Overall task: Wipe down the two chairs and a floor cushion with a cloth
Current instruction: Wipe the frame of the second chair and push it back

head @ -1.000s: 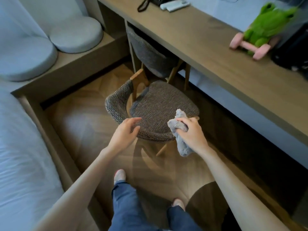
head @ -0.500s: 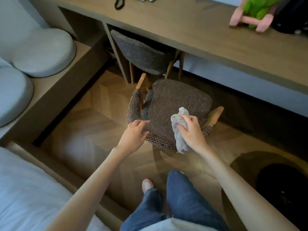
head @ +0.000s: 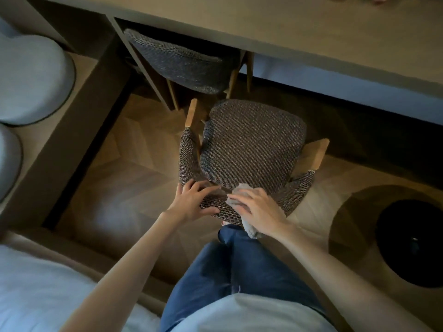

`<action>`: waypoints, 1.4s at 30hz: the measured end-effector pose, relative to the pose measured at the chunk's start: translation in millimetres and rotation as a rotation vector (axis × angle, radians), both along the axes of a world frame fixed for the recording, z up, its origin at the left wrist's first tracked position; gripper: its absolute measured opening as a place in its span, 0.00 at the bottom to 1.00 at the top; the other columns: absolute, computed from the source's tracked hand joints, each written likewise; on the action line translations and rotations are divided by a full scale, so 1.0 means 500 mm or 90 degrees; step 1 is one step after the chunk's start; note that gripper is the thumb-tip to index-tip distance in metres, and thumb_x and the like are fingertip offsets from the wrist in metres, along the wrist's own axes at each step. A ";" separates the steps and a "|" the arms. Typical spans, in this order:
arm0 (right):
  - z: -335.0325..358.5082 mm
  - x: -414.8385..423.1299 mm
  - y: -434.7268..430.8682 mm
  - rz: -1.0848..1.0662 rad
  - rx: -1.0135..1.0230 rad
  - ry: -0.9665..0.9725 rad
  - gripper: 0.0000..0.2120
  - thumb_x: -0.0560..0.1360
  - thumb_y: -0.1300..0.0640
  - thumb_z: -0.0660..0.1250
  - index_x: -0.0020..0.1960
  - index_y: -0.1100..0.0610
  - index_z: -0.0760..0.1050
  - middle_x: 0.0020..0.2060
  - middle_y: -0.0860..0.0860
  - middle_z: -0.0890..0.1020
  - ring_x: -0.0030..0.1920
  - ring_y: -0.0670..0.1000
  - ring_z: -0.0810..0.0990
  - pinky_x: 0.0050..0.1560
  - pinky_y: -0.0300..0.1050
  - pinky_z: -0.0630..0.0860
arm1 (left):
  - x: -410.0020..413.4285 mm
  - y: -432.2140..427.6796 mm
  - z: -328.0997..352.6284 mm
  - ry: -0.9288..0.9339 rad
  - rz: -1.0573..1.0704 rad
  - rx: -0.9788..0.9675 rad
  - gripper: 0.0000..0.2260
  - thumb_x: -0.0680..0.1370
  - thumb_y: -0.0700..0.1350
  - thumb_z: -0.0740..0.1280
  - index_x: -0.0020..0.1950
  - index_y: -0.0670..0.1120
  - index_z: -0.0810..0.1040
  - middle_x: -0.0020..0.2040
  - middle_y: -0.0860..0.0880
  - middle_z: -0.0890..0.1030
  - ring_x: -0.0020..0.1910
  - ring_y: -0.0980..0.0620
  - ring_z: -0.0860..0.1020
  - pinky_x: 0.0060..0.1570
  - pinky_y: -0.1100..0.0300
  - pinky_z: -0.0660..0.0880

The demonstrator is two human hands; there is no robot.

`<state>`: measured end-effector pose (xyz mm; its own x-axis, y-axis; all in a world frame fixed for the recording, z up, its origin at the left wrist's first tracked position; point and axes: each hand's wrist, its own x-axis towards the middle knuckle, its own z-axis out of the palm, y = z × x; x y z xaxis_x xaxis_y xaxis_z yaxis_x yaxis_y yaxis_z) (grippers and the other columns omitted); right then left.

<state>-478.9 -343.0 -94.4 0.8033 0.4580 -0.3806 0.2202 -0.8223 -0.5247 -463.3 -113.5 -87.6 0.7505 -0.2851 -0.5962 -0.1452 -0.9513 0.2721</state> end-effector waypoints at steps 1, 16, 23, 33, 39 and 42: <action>0.001 -0.004 -0.002 0.024 -0.020 0.016 0.25 0.76 0.34 0.55 0.72 0.38 0.62 0.72 0.42 0.63 0.66 0.53 0.65 0.62 0.52 0.72 | 0.002 0.003 -0.003 0.008 -0.007 -0.009 0.33 0.72 0.68 0.61 0.75 0.63 0.57 0.76 0.50 0.60 0.76 0.40 0.49 0.72 0.34 0.48; -0.034 -0.020 0.039 -0.022 -0.127 -0.021 0.36 0.64 0.27 0.64 0.68 0.40 0.68 0.66 0.43 0.74 0.62 0.50 0.75 0.61 0.50 0.74 | 0.029 0.048 -0.070 -0.112 -0.192 -0.003 0.31 0.73 0.61 0.68 0.74 0.60 0.62 0.71 0.53 0.69 0.73 0.44 0.59 0.66 0.28 0.51; -0.019 -0.032 0.046 -0.064 -0.104 -0.070 0.24 0.64 0.36 0.72 0.57 0.44 0.81 0.54 0.40 0.82 0.48 0.45 0.81 0.55 0.43 0.78 | 0.025 0.041 -0.078 -0.087 -0.161 -0.075 0.24 0.76 0.53 0.68 0.71 0.60 0.68 0.68 0.56 0.72 0.68 0.46 0.63 0.65 0.26 0.45; 0.021 -0.150 -0.013 -0.146 -0.204 -0.077 0.09 0.61 0.48 0.73 0.38 0.50 0.78 0.36 0.45 0.82 0.39 0.51 0.81 0.40 0.41 0.74 | -0.064 -0.024 -0.097 -0.053 -0.243 -0.150 0.25 0.74 0.56 0.69 0.71 0.57 0.70 0.68 0.58 0.72 0.70 0.52 0.65 0.70 0.33 0.37; 0.025 -0.244 0.010 -0.189 -0.242 -0.046 0.19 0.61 0.45 0.76 0.51 0.48 0.83 0.50 0.48 0.85 0.49 0.53 0.82 0.48 0.47 0.80 | -0.101 -0.013 -0.107 -0.033 -0.330 -0.184 0.27 0.71 0.63 0.68 0.68 0.57 0.73 0.66 0.57 0.75 0.70 0.56 0.66 0.66 0.44 0.25; 0.014 -0.284 0.025 -0.275 -0.218 -0.122 0.25 0.54 0.48 0.82 0.50 0.50 0.83 0.48 0.51 0.84 0.52 0.59 0.82 0.42 0.53 0.82 | -0.095 -0.020 -0.106 -0.039 -0.375 -0.185 0.27 0.72 0.63 0.67 0.69 0.57 0.72 0.65 0.57 0.76 0.70 0.55 0.66 0.62 0.43 0.20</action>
<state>-620.8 -330.6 -87.6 0.9591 -0.0502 -0.2787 -0.1085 -0.9742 -0.1977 -510.7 -123.6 -140.5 0.4505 -0.8013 -0.3937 -0.6420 -0.5972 0.4808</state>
